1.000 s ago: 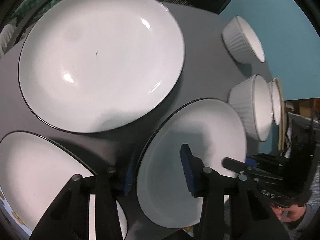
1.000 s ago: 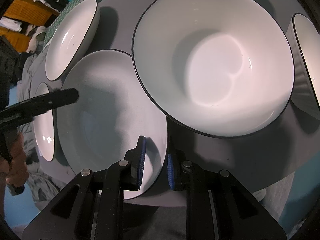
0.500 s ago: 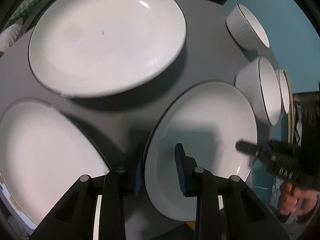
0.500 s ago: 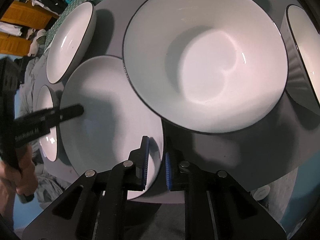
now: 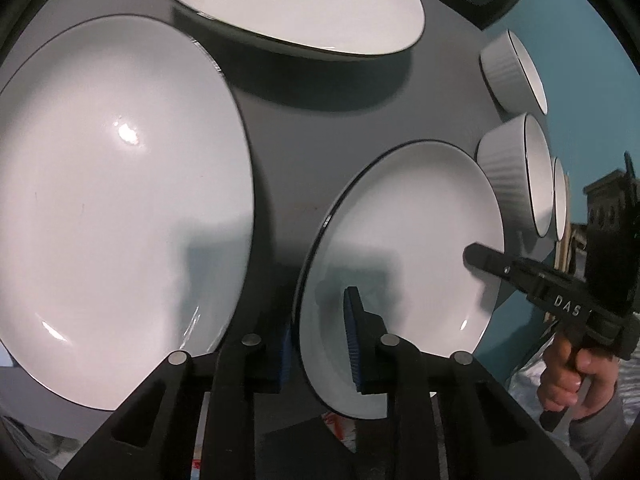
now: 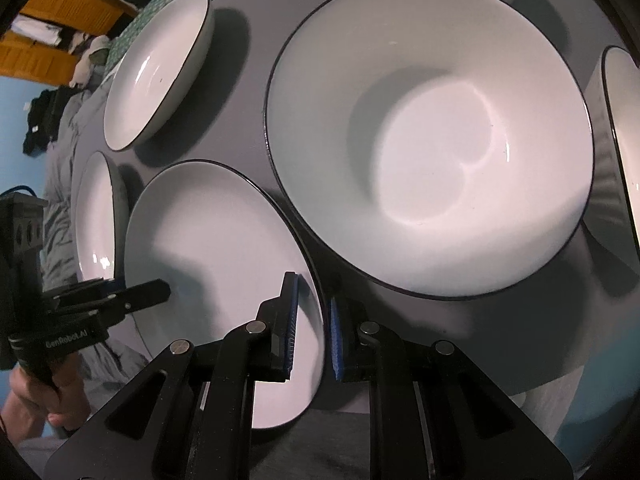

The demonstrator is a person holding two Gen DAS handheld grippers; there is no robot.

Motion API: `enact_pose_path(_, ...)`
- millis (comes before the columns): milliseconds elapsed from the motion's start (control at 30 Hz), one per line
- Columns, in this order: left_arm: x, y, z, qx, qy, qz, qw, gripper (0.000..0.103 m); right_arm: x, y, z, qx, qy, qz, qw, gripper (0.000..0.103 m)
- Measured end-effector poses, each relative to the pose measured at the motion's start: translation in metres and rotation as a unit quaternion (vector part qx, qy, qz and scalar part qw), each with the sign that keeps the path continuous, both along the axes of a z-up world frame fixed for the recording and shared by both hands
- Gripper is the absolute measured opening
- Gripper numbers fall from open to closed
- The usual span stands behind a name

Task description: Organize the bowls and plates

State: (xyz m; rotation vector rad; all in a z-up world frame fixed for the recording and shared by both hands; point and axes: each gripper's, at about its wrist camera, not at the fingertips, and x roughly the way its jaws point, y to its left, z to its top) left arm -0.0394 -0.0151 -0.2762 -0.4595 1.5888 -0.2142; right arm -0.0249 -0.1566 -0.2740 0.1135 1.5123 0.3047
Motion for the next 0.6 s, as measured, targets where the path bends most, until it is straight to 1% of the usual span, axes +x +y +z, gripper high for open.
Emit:
enact_pose_path(67, -0.002, 0.008, 0.001, -0.001, -0.002, -0.001, 1.0, 0.02, 0.001, -0.001, -0.004, 0.004, 0.012, 0.002, 1.0, 0.015)
enact_pose_path(200, -0.004, 0.015, 0.002, -0.003, -0.004, 0.002, 1.0, 0.02, -0.001, 0.0, -0.007, 0.006, 0.021, 0.018, 1.0, 0.016)
enact_pose_path(267, 0.008, 0.009, 0.002, -0.006, -0.002, 0.007, 1.0, 0.017, -0.002, 0.002, -0.006, 0.003, 0.024, 0.027, 0.999, 0.016)
enact_pose_path(367, 0.007, 0.02, -0.001, -0.014, 0.001, 0.012, 0.9998, 0.014, 0.001, 0.002, -0.006, 0.004, 0.025, 0.024, 0.999, 0.016)
enact_pose_path(467, 0.009, 0.024, 0.002, -0.013, -0.006, 0.007, 0.9999, 0.013, 0.001, -0.001, -0.005, 0.004, 0.025, 0.012, 1.0, 0.015)
enact_pose_path(600, 0.008, 0.023, 0.001, -0.009, 0.006, 0.015, 0.9998, 0.014, 0.005, 0.001, -0.002, 0.002, 0.024, 0.023, 0.999, 0.015)
